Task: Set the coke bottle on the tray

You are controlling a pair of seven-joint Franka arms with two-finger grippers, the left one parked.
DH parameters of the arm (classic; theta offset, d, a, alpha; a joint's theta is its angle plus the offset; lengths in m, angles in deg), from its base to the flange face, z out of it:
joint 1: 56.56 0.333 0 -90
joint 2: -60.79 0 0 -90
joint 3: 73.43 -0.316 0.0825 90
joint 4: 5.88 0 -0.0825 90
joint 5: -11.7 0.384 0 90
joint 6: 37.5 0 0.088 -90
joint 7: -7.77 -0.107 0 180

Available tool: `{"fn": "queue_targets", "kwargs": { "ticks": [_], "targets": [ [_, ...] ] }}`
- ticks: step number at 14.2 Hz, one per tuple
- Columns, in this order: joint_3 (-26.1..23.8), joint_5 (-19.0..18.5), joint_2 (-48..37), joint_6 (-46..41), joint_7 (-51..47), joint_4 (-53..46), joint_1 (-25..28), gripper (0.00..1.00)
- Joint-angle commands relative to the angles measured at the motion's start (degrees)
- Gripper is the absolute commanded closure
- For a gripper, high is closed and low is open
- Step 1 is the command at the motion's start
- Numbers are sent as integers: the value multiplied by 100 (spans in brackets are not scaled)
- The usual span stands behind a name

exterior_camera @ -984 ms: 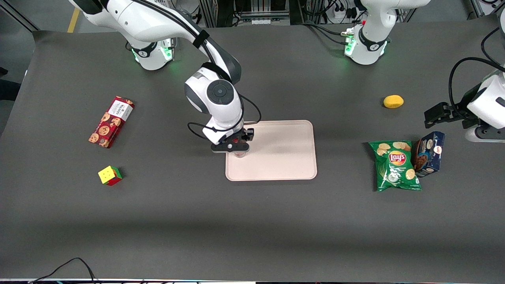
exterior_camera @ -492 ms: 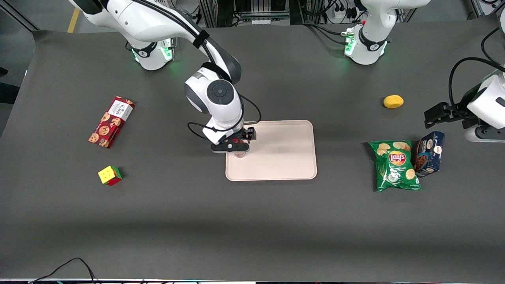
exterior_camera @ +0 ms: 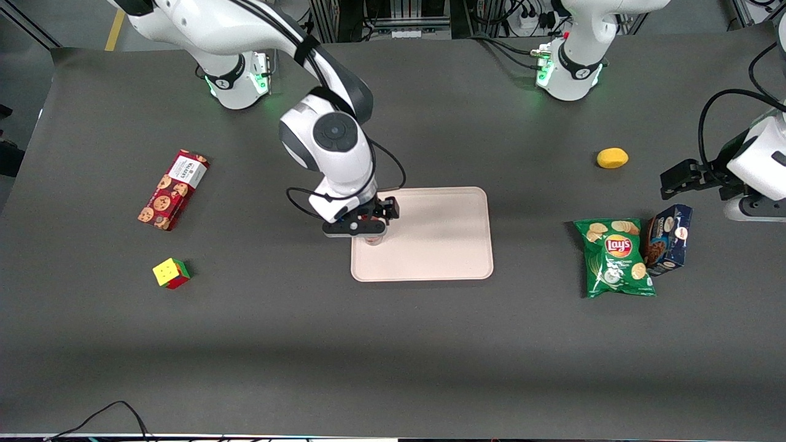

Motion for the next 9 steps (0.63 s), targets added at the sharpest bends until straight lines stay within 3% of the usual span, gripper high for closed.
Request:
{"fn": "queue_targets", "kwargs": {
  "ticks": [1, 3, 5, 9],
  "targets": [
    [101, 67, -922, -1217, 1131, -287, -183, 0],
    [486, 455, -1449, -1483, 1513, -323, -280, 0],
    [751, 333, -1793, -1816, 1627, -332, -411, 0],
    [743, 332, -2355, -2108, 1997, -87, -1255, 0]
  ]
}}
